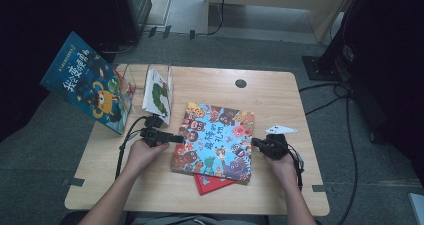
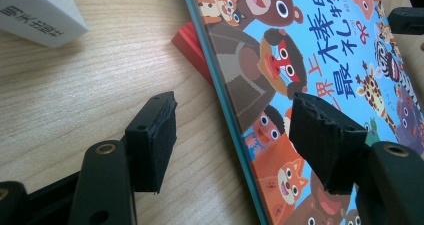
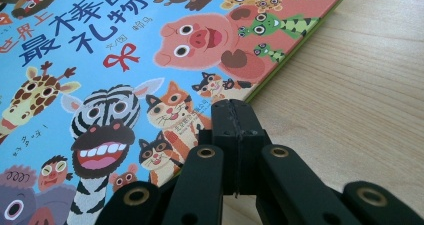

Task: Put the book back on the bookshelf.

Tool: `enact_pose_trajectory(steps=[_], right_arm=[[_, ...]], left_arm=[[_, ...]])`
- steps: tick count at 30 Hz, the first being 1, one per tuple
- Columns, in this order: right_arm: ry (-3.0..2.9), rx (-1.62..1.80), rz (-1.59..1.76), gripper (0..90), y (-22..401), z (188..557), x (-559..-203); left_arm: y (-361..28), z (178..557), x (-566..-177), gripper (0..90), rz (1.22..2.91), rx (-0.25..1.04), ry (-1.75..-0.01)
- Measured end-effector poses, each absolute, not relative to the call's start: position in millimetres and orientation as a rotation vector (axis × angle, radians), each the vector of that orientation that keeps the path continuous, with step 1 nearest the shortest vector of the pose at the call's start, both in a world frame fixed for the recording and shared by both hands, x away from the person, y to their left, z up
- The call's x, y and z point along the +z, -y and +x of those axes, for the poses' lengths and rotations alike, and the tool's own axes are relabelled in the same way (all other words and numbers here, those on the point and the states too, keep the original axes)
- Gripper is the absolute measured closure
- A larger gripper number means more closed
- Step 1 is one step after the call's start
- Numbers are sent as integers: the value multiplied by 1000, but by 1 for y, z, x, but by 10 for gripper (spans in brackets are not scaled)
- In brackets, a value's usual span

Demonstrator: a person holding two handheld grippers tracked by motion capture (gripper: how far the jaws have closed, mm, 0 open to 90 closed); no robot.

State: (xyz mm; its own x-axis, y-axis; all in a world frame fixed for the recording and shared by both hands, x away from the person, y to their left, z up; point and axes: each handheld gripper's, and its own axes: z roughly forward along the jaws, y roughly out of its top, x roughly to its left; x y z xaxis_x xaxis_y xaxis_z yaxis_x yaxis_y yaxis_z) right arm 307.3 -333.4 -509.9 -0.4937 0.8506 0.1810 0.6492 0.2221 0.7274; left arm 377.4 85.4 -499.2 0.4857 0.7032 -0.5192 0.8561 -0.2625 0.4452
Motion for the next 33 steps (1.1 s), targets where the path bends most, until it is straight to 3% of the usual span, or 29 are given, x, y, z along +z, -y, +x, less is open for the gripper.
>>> enact_pose_trajectory(steps=[22, 29, 33], right_arm=[[-2271, 1166, 1383, 900, 325, 314, -511], [-2284, 1213, 1411, 900, 326, 319, -513], [-2307, 1179, 1408, 900, 323, 322, -514]], left_arm=[[-76, 377, -498, 382, 2057, -316, -1283], [-76, 376, -490, 484, 2091, -300, -1342], [-84, 373, -472, 522, 2013, -320, -1318]])
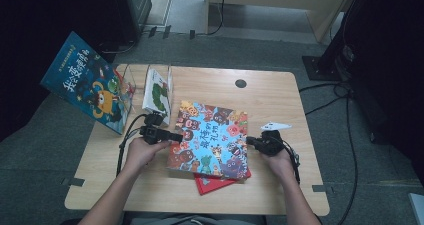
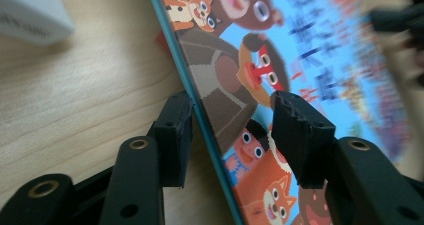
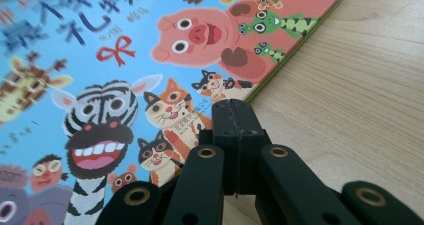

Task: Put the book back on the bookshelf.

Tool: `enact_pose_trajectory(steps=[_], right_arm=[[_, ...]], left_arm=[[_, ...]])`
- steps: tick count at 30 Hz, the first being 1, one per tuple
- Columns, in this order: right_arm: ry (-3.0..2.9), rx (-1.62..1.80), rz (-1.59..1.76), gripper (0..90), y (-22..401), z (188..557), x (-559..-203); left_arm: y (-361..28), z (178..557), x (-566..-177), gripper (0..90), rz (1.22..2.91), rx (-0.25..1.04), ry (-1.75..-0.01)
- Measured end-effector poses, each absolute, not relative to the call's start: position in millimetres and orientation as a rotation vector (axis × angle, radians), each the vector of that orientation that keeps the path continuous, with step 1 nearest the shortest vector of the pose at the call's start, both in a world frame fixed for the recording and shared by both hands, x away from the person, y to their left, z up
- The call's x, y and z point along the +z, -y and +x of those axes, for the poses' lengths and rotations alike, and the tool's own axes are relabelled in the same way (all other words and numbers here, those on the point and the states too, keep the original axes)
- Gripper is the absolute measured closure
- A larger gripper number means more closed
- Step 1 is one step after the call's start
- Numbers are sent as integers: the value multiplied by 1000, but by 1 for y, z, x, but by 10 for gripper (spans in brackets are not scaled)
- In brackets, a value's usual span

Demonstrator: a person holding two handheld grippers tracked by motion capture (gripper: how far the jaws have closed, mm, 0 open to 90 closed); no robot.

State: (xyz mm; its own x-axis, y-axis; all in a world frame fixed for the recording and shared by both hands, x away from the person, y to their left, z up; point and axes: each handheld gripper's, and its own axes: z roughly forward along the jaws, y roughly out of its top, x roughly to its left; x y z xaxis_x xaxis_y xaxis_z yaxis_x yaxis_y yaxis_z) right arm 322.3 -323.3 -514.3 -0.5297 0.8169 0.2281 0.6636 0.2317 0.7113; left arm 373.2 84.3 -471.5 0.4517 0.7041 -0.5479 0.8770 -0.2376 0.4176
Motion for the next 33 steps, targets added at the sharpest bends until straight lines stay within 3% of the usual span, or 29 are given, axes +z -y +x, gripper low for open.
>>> enact_pose_trajectory(steps=[5, 9, 25, 33], right_arm=[[-2313, 1214, 1397, 900, 319, 325, -516], [-2322, 1239, 1397, 900, 318, 326, -517], [-2338, 1291, 1401, 900, 306, 329, -518], [-2338, 1298, 1372, 900, 300, 330, -518]], left_arm=[[-84, 373, -456, 523, 2062, -346, -1327], [-86, 377, -449, 554, 2007, -458, -1319], [-61, 397, -376, 628, 2105, -410, -1262], [-46, 411, -370, 652, 2143, -496, -1285]])
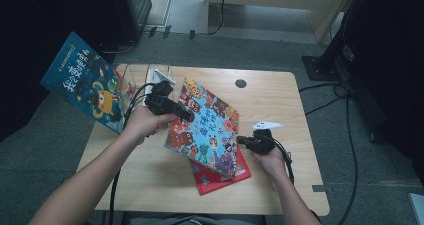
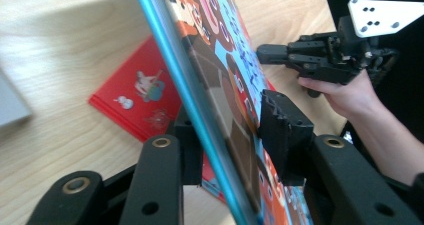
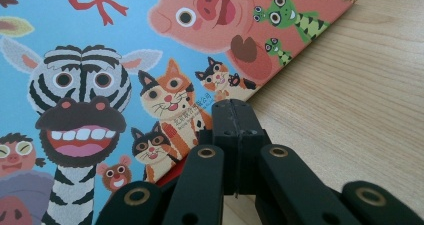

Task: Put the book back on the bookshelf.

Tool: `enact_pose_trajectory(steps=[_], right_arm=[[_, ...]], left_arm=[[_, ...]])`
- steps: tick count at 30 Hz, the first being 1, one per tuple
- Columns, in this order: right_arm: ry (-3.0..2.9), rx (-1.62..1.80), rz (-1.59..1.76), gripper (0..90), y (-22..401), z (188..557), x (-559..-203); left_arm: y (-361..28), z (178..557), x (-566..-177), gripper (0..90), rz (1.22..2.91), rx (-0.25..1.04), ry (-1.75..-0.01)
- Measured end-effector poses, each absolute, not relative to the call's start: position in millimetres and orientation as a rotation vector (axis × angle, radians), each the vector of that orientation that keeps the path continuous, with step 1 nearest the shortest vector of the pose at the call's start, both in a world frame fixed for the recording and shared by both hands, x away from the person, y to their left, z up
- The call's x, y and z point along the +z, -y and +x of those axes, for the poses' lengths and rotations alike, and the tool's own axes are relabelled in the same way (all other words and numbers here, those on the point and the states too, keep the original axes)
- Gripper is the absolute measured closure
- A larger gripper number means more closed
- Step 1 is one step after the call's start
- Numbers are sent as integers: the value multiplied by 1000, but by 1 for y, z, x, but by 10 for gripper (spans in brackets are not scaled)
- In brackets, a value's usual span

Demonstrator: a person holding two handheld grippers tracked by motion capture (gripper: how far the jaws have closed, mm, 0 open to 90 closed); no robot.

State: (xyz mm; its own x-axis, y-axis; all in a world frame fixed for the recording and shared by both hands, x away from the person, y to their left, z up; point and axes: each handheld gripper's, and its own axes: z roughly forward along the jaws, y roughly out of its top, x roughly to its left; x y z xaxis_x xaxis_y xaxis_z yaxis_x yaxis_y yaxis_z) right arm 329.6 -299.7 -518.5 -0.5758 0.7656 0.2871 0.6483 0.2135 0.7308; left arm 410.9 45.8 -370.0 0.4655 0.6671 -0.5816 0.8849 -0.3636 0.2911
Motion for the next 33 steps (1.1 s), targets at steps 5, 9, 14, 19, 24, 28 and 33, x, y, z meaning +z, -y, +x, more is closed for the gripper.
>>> enact_pose_trajectory(steps=[5, 9, 14, 19, 24, 28, 33], right_arm=[[-2349, 1294, 1344, 900, 298, 330, -517], [-2380, 1152, 1221, 756, 291, 328, -513], [-2365, 1124, 1195, 719, 298, 328, -508], [-2319, 1153, 1243, 710, 308, 330, -507], [-2301, 1169, 1257, 711, 312, 332, -507], [-2277, 1226, 1236, 710, 310, 333, -506], [-2331, 1254, 1256, 676, 302, 341, -506]], left_arm=[[-37, 422, -365, 757, 2117, -602, -1250], [-29, 423, -349, 766, 2190, -555, -1219], [-32, 426, -340, 801, 2208, -584, -1244], [-37, 424, -332, 819, 2233, -598, -1229], [-43, 417, -319, 819, 2287, -553, -1217], [-58, 414, -314, 818, 2273, -546, -1233], [-82, 403, -306, 818, 2208, -548, -1241]])
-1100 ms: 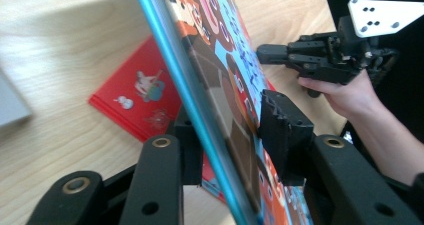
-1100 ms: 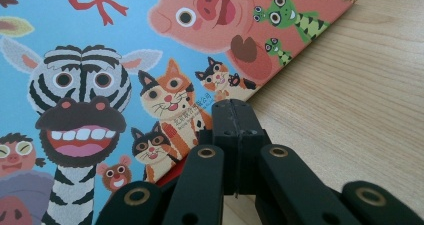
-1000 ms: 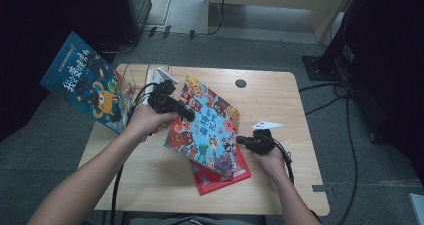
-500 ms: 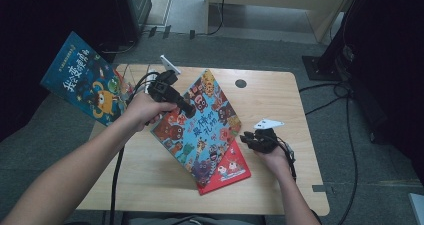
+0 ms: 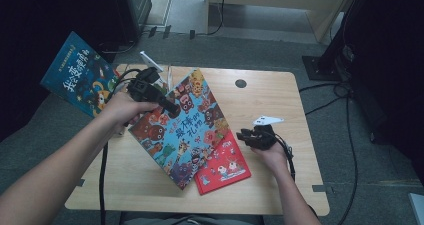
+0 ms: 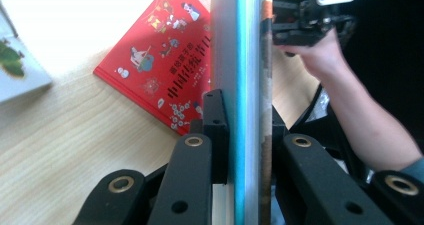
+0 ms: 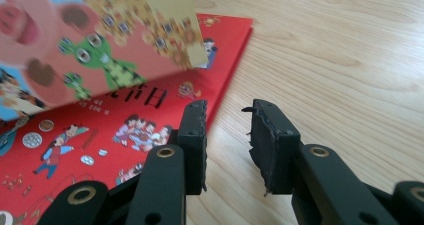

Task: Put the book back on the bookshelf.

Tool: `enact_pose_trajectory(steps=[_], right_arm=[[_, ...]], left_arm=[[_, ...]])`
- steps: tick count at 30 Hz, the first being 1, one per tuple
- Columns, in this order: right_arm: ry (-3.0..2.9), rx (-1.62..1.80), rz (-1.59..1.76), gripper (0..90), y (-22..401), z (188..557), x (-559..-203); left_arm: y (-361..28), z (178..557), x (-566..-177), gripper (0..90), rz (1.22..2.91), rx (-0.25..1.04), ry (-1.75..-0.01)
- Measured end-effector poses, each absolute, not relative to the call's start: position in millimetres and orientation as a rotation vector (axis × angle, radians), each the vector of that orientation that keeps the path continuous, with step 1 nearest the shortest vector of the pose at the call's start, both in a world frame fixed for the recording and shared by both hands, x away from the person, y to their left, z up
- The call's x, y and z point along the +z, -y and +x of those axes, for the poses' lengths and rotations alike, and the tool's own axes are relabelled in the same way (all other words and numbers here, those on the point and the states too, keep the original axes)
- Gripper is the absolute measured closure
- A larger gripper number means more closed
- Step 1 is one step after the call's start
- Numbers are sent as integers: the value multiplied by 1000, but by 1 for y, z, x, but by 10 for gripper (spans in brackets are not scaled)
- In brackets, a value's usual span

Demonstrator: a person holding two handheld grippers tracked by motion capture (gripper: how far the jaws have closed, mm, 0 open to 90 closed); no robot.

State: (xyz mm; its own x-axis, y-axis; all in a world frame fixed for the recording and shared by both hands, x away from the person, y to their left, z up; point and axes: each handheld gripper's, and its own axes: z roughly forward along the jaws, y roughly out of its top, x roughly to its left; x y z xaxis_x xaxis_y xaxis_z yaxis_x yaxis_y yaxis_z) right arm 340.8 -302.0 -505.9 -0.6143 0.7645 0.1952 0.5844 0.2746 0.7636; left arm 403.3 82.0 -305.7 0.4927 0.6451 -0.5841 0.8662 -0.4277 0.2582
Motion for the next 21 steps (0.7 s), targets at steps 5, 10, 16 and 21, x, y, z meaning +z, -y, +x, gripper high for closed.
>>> enact_pose_trajectory(steps=[5, 10, 16, 21], right_arm=[[-2352, 1255, 1225, 671, 293, 345, -505], [-2366, 1264, 1202, 671, 285, 352, -505], [-2390, 1264, 1185, 671, 275, 357, -504], [-2429, 1256, 1154, 676, 265, 361, -506]], left_arm=[[-109, 393, -297, 820, 2135, -538, -1282], [-141, 380, -290, 819, 2095, -490, -1346], [-176, 361, -289, 821, 2032, -422, -1410], [-208, 348, -294, 822, 1973, -428, -1465]])
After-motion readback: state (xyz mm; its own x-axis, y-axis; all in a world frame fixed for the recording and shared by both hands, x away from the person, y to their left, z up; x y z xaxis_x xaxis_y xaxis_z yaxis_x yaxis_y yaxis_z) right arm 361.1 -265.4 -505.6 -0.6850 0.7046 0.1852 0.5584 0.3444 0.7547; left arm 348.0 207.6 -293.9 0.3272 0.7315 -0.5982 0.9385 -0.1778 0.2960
